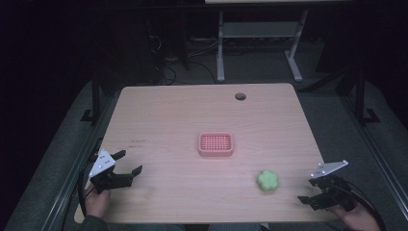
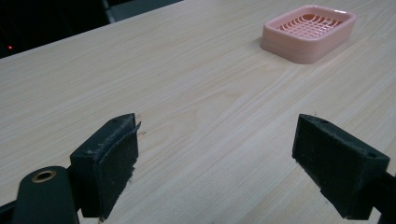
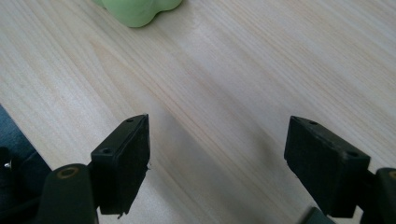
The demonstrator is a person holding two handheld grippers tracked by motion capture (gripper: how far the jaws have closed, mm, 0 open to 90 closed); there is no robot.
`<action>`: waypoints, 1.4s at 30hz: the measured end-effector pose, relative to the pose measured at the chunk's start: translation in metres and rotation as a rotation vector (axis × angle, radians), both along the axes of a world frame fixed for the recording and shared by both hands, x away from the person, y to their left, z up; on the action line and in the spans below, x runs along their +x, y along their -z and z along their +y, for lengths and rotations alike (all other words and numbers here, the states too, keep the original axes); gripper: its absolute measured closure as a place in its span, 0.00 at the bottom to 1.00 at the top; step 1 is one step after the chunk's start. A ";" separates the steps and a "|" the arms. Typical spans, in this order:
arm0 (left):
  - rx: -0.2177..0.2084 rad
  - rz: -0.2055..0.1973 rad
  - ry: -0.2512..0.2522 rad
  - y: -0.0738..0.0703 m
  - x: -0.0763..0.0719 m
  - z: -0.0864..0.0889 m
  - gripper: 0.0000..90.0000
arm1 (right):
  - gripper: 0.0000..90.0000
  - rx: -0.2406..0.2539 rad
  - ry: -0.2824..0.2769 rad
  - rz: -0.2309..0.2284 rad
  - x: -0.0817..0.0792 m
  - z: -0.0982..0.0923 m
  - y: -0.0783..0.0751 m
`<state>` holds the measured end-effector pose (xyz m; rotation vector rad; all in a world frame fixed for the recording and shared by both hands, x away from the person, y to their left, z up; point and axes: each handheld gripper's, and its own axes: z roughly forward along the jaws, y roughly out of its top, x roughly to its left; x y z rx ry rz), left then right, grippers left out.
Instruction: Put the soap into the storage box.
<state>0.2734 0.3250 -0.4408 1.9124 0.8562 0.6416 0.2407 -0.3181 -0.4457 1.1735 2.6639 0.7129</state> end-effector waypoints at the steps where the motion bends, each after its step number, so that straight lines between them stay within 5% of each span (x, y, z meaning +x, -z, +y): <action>1: 0.000 0.000 0.000 0.000 0.000 0.000 0.16 | 0.24 0.000 0.000 0.000 0.000 0.000 0.000; 12: 0.010 0.001 0.006 -0.001 -0.004 0.000 0.16 | 0.24 -0.015 -0.024 -0.027 0.002 0.013 -0.010; 42: -0.017 0.011 -0.014 0.001 -0.005 0.003 0.16 | 0.20 -0.134 -0.144 -0.015 0.024 0.071 -0.036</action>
